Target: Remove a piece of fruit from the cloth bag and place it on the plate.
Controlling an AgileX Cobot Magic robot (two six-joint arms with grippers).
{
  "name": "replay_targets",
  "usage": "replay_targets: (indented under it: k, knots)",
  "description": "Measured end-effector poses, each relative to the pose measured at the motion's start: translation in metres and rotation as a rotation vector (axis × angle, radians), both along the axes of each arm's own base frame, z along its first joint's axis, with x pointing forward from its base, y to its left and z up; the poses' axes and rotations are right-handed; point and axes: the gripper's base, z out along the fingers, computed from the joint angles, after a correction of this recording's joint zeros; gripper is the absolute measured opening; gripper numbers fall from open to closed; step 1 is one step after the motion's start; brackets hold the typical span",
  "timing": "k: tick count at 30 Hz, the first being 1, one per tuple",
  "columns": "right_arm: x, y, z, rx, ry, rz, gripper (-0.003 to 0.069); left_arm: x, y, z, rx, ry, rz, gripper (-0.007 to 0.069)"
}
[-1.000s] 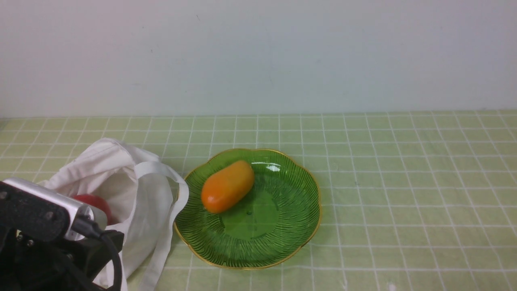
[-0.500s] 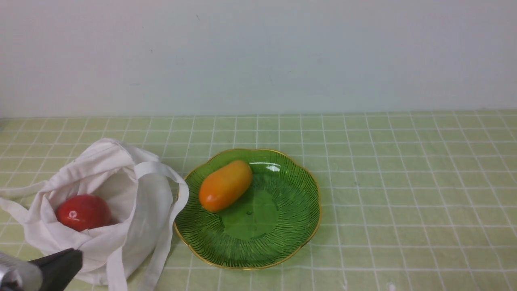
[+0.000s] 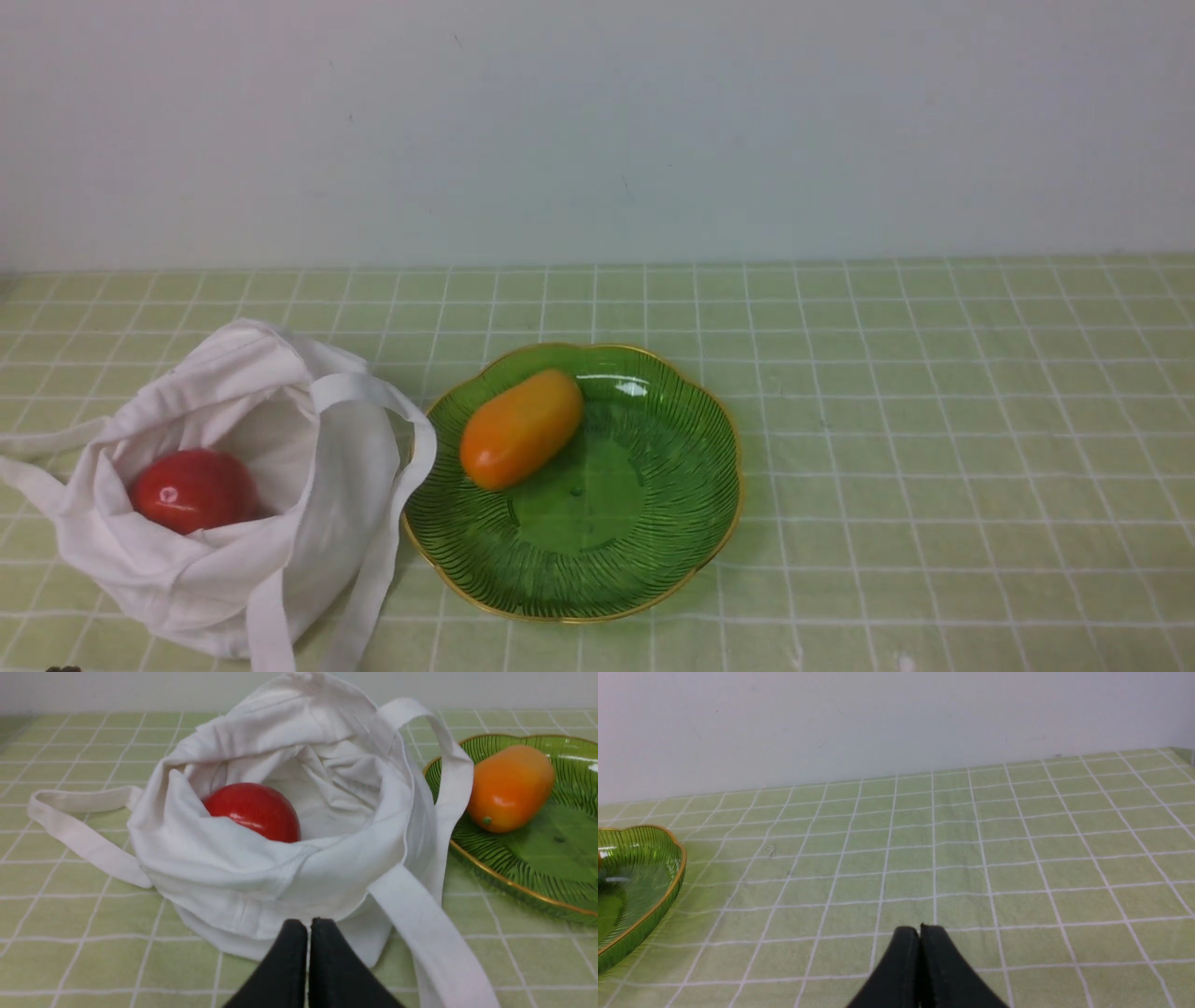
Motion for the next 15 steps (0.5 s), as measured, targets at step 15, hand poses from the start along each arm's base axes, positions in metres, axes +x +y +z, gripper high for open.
replay_targets:
  k: [15]
  knots:
    - [0.0, 0.0, -0.0001, 0.0, 0.001, 0.0, -0.0015, 0.0009, 0.0004, -0.007, 0.012, 0.008, 0.001, -0.0007]
